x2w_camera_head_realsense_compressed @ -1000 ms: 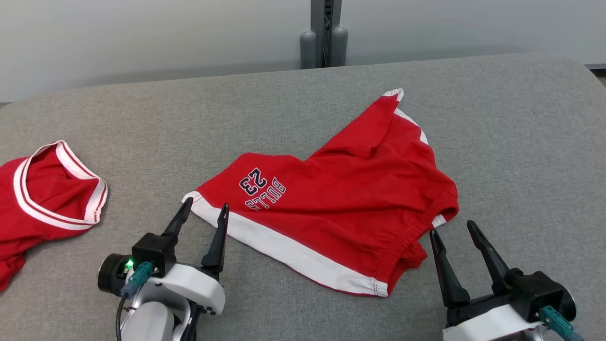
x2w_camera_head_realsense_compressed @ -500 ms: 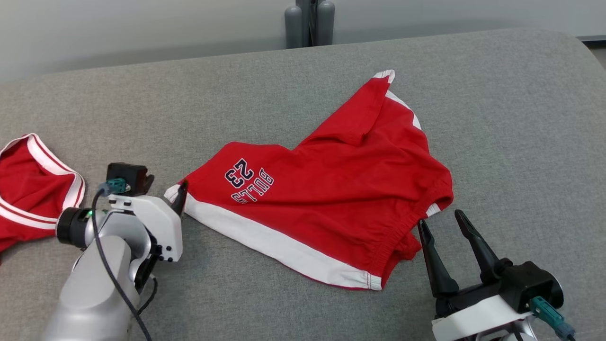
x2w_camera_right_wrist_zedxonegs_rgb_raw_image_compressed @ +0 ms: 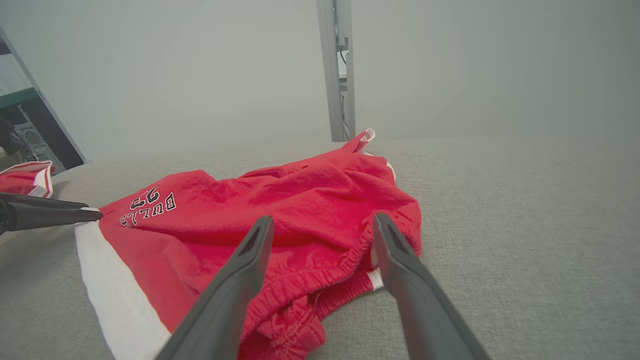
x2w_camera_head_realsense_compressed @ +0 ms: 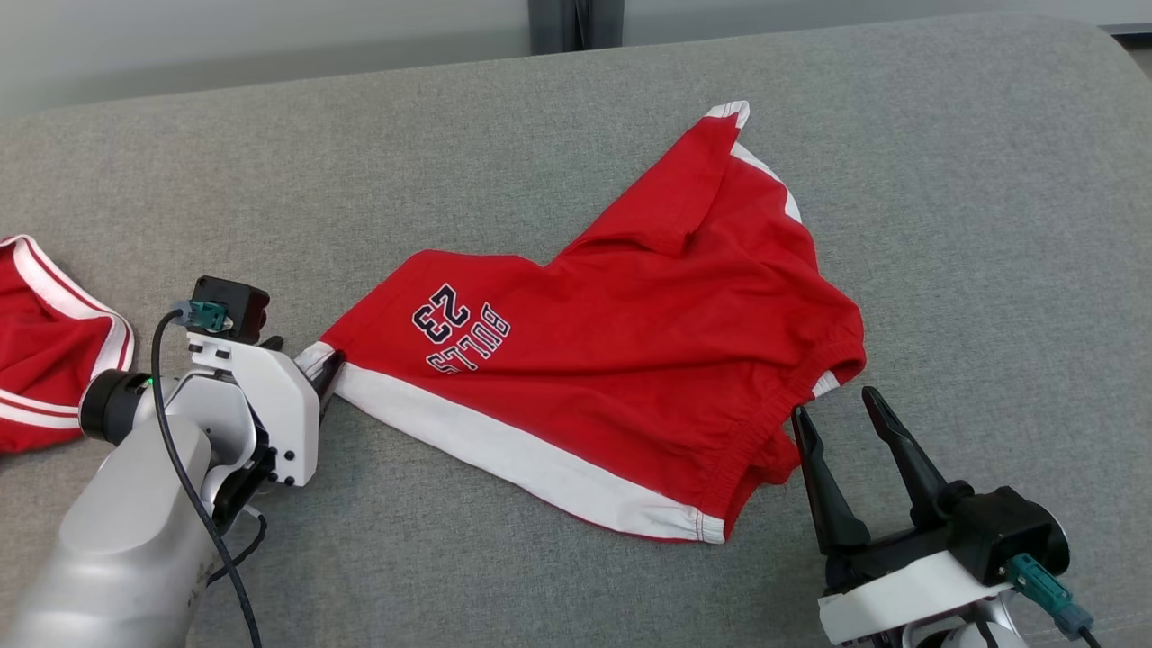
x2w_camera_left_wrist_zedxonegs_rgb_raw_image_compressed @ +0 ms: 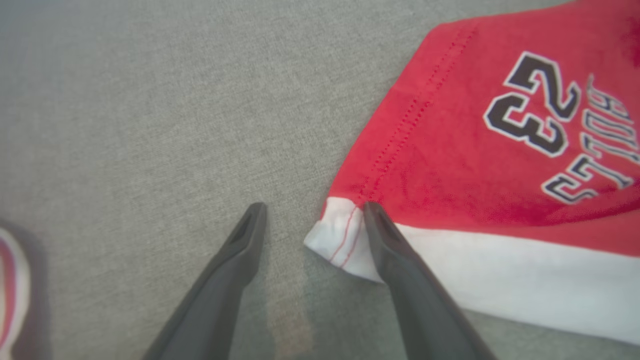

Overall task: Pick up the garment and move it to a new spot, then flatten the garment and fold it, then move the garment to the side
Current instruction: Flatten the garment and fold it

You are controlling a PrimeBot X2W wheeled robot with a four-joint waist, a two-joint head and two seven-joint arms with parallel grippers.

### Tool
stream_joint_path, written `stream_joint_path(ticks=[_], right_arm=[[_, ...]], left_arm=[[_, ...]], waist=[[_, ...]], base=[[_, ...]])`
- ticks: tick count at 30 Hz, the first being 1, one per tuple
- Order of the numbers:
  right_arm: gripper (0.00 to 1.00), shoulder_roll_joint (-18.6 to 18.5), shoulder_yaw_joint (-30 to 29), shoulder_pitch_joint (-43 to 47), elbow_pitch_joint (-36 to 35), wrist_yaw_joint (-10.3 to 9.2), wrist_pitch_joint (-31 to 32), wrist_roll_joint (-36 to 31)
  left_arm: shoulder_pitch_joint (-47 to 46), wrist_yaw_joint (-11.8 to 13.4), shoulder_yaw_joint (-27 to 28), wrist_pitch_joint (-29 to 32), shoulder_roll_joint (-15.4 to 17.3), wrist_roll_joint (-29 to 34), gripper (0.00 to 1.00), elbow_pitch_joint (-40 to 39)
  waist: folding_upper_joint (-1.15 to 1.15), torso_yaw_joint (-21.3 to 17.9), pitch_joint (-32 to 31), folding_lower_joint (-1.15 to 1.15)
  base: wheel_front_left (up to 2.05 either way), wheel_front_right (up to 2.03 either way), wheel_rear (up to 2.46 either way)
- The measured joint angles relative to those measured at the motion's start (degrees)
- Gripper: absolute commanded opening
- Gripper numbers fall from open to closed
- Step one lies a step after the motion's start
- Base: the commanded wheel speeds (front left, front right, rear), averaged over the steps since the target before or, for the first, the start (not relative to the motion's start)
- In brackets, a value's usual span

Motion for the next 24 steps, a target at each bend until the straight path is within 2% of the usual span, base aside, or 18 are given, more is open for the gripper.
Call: stream_joint_path(ticks=[10,11,12,13,14,16,17,19,21,22,24], right_arm=[[1.0,-0.05,-0.13,-0.05,0.31,0.0,0.0,-0.03],[1.0,-0.05,-0.1,-0.07,0.34,0.0,0.0,-0.04],[1.0,-0.05,-0.07,-0.08,0.36,0.0,0.0,-0.04],[1.0,-0.05,-0.03,-0.08,0.37,0.0,0.0,-0.04],[1.0,-0.07,-0.02,-0.08,0.38,0.0,0.0,-0.05],[1.0,-0.09,-0.03,-0.08,0.44,0.0,0.0,-0.13],[1.0,-0.09,-0.01,-0.08,0.47,0.0,0.0,-0.13],[1.0,-0.1,0.04,-0.08,0.57,0.0,0.0,-0.15],[1.0,-0.11,0.04,-0.11,0.66,0.0,0.0,-0.21],[1.0,-0.11,0.05,-0.15,0.69,0.0,0.0,-0.22],[1.0,-0.11,0.2,-0.31,0.87,0.0,0.0,-0.22]], left_arm=[[-0.54,0.0,-7.98,-0.11,2.46,-6.32,1.0,-1.74],[-0.56,0.0,-8.51,-0.35,2.61,-6.79,0.97,-1.74],[-0.6,0.0,-9.02,-0.54,2.71,-7.22,0.85,-1.75],[-0.67,0.0,-9.61,-0.97,2.78,-7.56,0.85,-1.79],[-0.75,0.0,-10.16,-1.32,2.82,-7.9,0.67,-1.78],[-0.9,0.0,-11.16,-2.12,2.97,-8.67,0.67,-1.75],[-1.07,0.0,-11.61,-2.66,3.1,-8.82,0.62,-1.65],[-1.42,0.0,-12.38,-3.48,3.24,-9.37,0.62,-1.18],[-1.73,0.0,-12.99,-4.17,3.15,-9.87,0.13,-0.56],[-1.99,0.0,-13.18,-4.65,3.08,-10.17,0.0,-0.27],[-2.52,-0.01,-13.76,-5.36,2.91,-10.62,0.0,0.35]], waist=[[0.0,0.7,-0.15,0.0],[0.0,0.76,-0.2,0.0],[0.0,0.81,-0.23,0.0],[0.0,0.85,-0.23,0.0],[0.0,0.88,-0.21,0.0],[0.0,0.91,-0.13,0.0],[0.0,0.91,-0.07,0.0],[0.0,0.88,0.05,0.0],[0.0,0.84,0.15,0.0],[0.0,0.81,0.21,0.0],[0.0,0.72,0.25,0.0]], base=[[0.0,0.0,0.0],[0.0,0.0,0.0],[0.0,0.0,0.0],[0.0,0.0,0.0],[0.0,0.0,0.0],[0.0,0.0,0.0],[0.0,0.0,0.0],[0.0,0.0,0.0],[0.0,0.0,0.0],[0.0,0.0,0.0],[0.0,0.0,0.0]])
